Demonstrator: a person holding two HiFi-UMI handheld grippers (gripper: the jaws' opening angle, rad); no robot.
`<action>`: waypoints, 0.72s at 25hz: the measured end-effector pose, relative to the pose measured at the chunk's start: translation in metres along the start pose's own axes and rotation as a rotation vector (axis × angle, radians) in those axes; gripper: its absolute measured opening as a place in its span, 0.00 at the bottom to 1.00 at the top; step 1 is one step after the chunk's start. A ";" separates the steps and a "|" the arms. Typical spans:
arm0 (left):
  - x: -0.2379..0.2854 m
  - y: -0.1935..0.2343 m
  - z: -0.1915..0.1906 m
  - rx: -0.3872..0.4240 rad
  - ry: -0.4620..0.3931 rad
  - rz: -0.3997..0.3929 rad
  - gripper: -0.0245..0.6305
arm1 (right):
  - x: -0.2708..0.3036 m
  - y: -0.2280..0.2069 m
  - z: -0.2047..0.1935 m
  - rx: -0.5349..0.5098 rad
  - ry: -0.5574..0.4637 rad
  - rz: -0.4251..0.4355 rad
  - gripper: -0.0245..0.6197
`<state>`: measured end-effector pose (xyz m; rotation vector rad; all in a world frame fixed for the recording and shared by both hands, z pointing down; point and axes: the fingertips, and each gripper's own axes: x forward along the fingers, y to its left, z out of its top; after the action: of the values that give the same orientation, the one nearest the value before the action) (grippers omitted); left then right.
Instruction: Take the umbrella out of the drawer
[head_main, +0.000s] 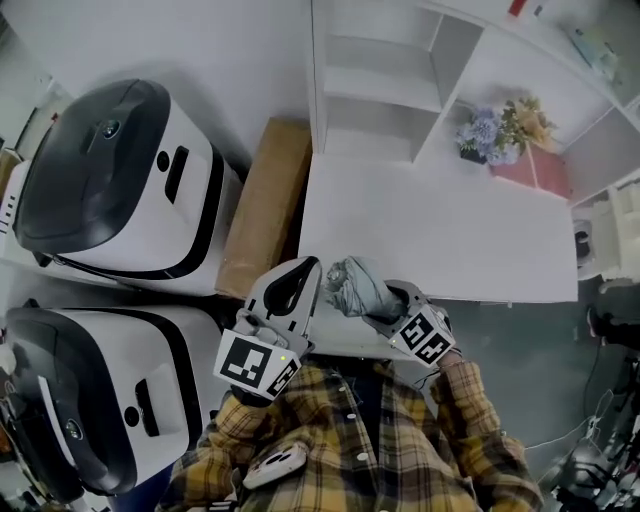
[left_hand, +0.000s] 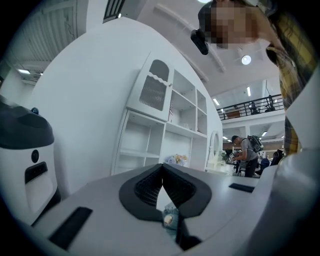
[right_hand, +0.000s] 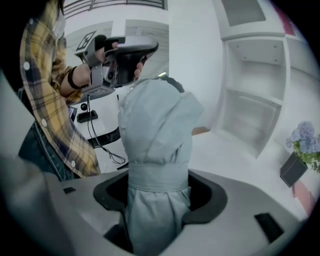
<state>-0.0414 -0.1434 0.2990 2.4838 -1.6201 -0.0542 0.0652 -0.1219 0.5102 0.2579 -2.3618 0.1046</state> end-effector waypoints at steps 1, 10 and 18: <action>0.001 -0.002 0.001 0.001 -0.002 -0.009 0.07 | -0.007 -0.004 0.007 0.009 -0.020 -0.018 0.50; 0.008 -0.013 0.013 0.005 -0.020 -0.064 0.07 | -0.077 -0.039 0.059 0.119 -0.229 -0.193 0.50; 0.017 -0.025 0.014 0.005 -0.018 -0.122 0.07 | -0.140 -0.059 0.089 0.260 -0.464 -0.319 0.50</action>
<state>-0.0141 -0.1510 0.2818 2.5901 -1.4758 -0.0889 0.1154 -0.1716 0.3489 0.8607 -2.7243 0.2171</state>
